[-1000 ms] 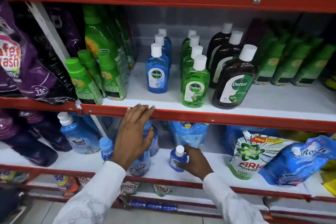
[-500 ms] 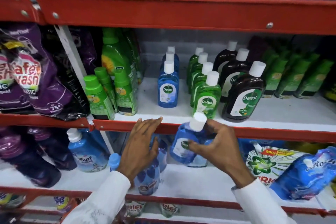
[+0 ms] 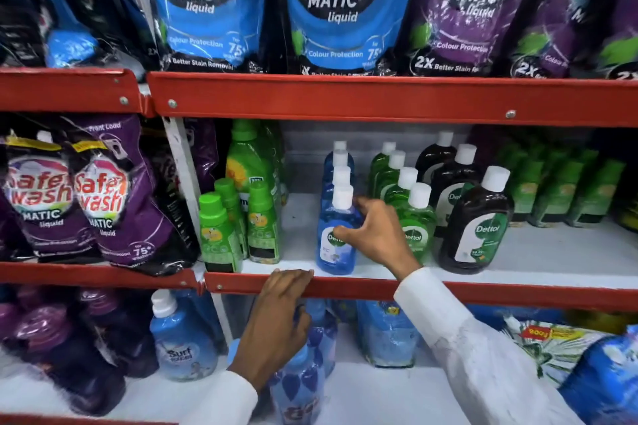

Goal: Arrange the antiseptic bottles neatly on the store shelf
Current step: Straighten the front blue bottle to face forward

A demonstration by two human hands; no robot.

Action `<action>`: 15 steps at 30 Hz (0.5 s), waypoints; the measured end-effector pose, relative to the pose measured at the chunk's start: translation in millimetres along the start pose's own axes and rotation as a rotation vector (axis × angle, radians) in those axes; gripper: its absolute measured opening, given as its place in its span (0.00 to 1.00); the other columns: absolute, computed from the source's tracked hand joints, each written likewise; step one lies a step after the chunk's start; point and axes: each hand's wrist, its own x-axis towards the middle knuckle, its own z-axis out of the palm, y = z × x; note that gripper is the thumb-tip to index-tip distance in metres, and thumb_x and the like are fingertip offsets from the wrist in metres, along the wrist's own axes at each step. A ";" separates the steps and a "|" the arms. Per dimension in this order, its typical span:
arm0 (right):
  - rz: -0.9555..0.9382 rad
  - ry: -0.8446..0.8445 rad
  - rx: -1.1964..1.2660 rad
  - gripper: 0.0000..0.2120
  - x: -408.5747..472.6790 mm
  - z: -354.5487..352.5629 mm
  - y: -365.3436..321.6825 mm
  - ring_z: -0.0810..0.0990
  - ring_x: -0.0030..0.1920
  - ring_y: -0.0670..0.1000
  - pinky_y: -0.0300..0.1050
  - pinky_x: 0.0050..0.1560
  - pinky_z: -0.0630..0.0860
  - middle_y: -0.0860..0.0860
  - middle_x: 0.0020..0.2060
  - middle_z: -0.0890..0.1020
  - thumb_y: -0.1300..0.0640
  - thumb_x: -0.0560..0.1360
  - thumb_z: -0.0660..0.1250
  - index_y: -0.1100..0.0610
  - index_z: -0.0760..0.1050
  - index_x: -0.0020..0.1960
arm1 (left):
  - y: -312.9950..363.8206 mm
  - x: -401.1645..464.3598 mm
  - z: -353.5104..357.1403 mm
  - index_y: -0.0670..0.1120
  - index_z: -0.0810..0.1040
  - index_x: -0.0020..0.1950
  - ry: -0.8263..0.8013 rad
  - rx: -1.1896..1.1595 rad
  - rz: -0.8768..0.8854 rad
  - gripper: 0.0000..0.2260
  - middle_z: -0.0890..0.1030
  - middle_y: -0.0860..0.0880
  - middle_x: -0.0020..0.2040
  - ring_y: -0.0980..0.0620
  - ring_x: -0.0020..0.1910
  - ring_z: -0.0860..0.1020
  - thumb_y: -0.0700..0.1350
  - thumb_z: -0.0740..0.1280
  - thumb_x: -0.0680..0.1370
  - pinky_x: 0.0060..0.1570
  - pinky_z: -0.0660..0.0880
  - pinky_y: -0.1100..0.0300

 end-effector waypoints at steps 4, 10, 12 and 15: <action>0.019 -0.014 -0.012 0.24 7.1 8.4 7.4 0.83 0.45 0.47 0.39 0.45 0.76 0.45 0.48 0.85 0.53 0.63 0.78 0.52 0.80 0.59 | -3.2 1.4 -1.5 0.48 0.69 0.73 -0.012 -0.024 -0.003 0.27 0.72 0.52 0.69 0.52 0.70 0.66 0.40 0.66 0.73 0.75 0.55 0.62; 0.015 0.014 0.076 0.30 -7.4 10.9 17.8 0.77 0.41 0.23 0.17 0.39 0.68 0.40 0.47 0.82 0.58 0.64 0.80 0.54 0.77 0.65 | 2.9 23.0 -6.3 0.49 0.73 0.69 0.125 -0.190 -0.101 0.22 0.77 0.52 0.64 0.57 0.62 0.74 0.43 0.68 0.75 0.66 0.64 0.68; 0.046 0.055 0.072 0.27 -20.0 16.7 28.4 0.78 0.41 0.24 0.19 0.42 0.71 0.39 0.45 0.83 0.58 0.64 0.80 0.55 0.79 0.62 | 3.1 39.1 -6.2 0.47 0.72 0.70 0.133 -0.231 -0.137 0.23 0.78 0.50 0.64 0.53 0.59 0.77 0.43 0.69 0.75 0.65 0.72 0.59; 0.108 0.050 0.062 0.20 -34.0 27.4 41.5 0.85 0.44 0.38 0.41 0.51 0.83 0.48 0.47 0.88 0.59 0.66 0.80 0.57 0.81 0.57 | 2.3 67.2 -3.4 0.43 0.75 0.67 0.053 -0.288 -0.219 0.21 0.82 0.48 0.62 0.51 0.53 0.83 0.43 0.71 0.74 0.57 0.79 0.57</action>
